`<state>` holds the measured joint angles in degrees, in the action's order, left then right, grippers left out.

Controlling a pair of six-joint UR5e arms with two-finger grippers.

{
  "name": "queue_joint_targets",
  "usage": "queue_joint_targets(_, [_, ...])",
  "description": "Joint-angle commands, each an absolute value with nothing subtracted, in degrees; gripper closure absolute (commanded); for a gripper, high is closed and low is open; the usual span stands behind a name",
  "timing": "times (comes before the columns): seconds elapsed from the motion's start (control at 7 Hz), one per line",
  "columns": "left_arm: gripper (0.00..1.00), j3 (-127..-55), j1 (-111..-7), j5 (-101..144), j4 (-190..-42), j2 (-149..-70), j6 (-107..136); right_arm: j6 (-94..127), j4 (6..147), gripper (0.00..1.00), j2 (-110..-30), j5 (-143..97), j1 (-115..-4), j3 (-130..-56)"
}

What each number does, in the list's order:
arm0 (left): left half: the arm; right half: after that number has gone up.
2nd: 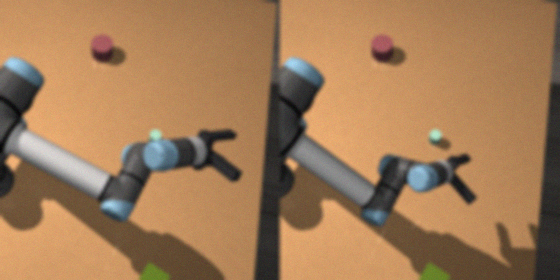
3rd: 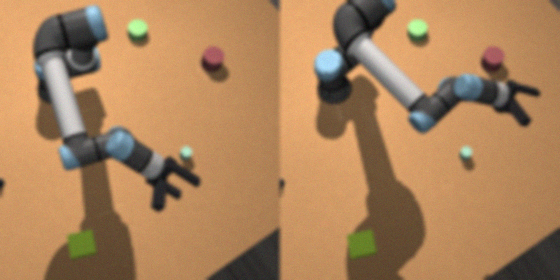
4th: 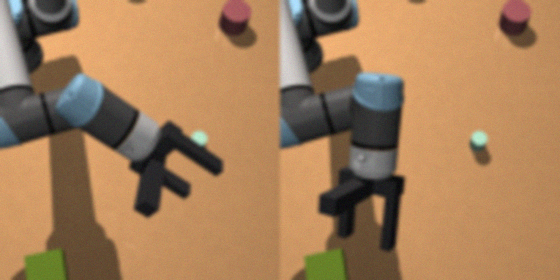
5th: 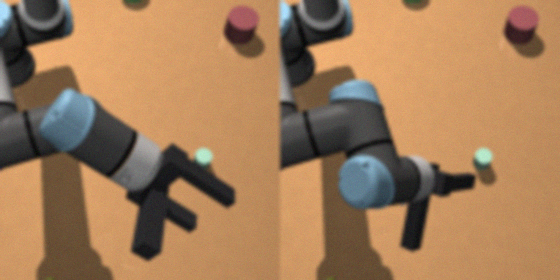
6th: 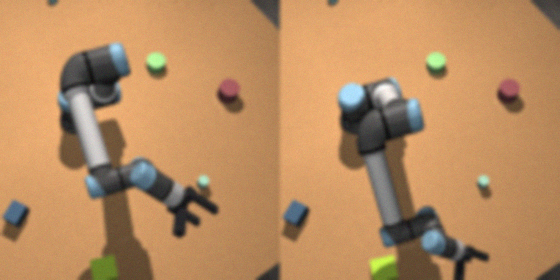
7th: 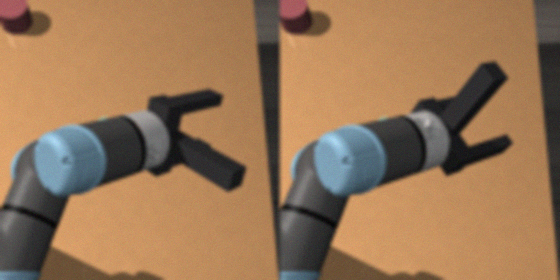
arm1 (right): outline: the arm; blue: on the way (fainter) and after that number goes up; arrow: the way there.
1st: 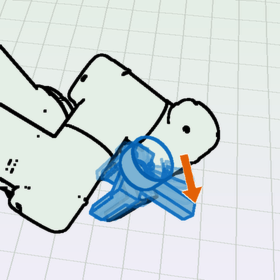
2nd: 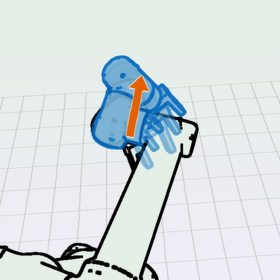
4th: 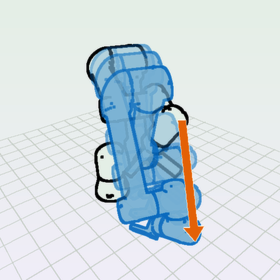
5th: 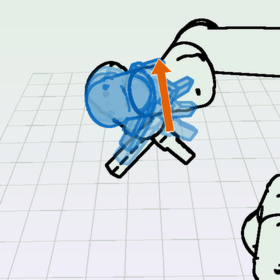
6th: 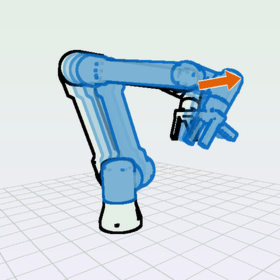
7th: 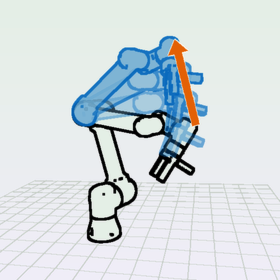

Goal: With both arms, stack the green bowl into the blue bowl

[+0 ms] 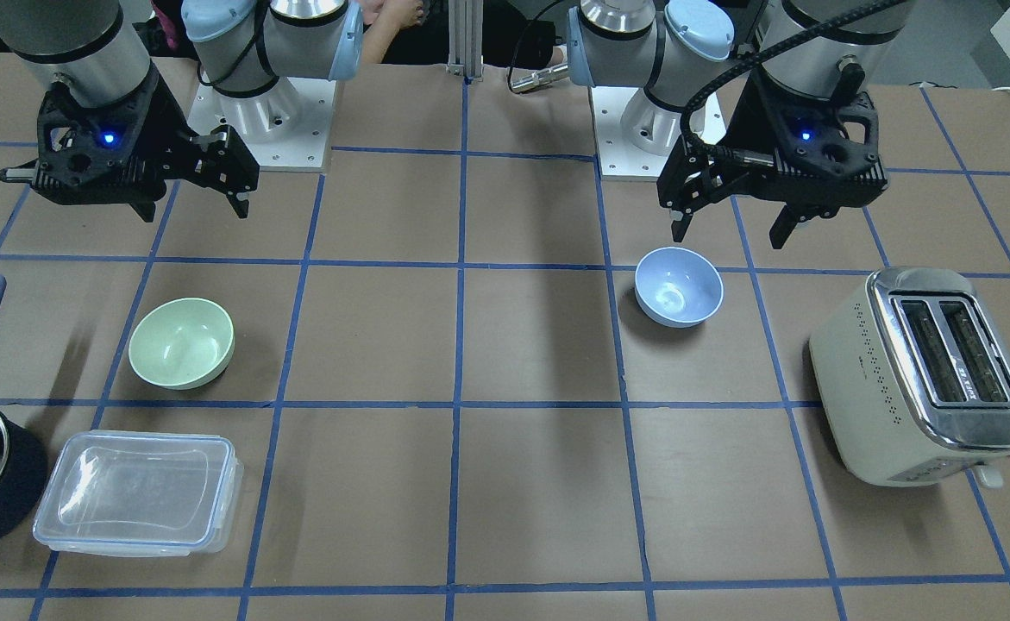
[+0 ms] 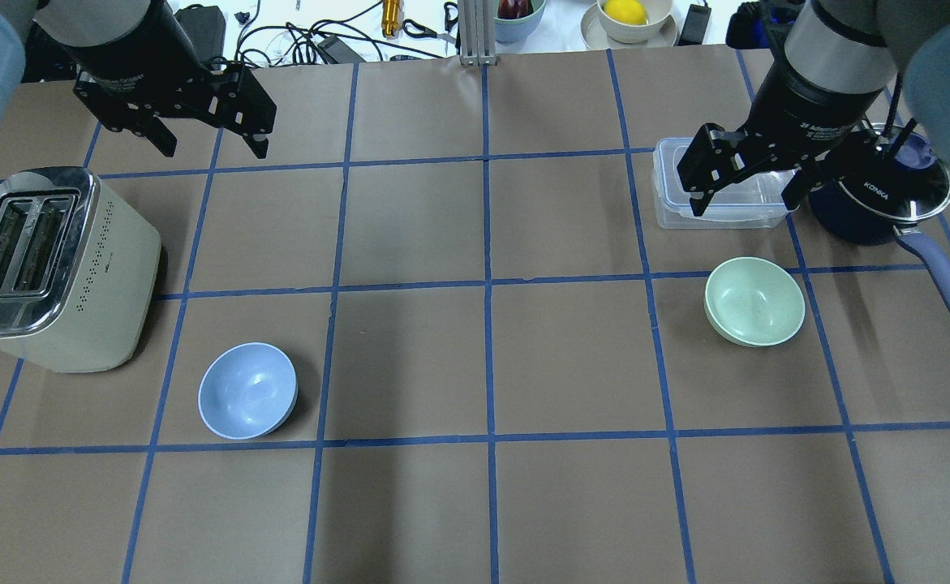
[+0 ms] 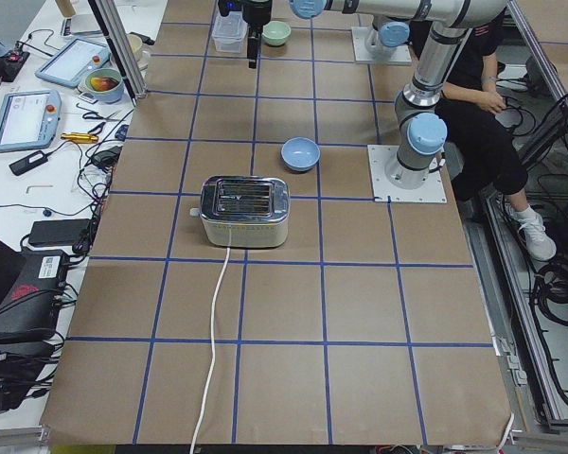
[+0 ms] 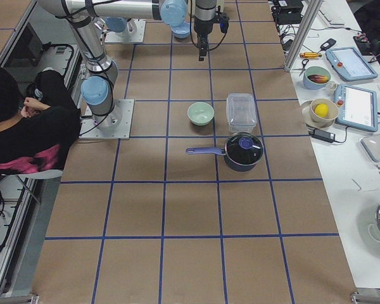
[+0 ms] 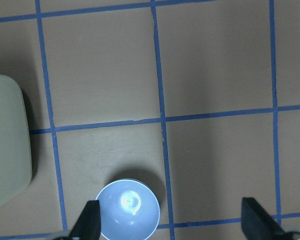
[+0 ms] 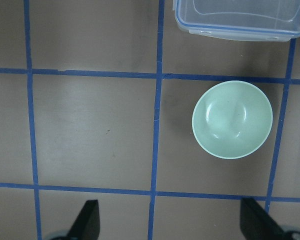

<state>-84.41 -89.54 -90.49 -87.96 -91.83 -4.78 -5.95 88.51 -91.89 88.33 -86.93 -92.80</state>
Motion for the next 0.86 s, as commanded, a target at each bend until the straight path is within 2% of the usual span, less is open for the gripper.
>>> queue_joint_targets(0.0, [0.0,-84.98,-89.73,-91.05,-87.63,-91.67,-4.75,-5.98,88.51,0.0,-91.85,88.33,-86.92,-92.81])
queue_joint_targets(0.71, [0.0,-85.17,-89.74,-90.7,-90.09,-91.58,-4.31,-5.98,88.51,0.0,-91.76,88.42,-86.92,-92.81])
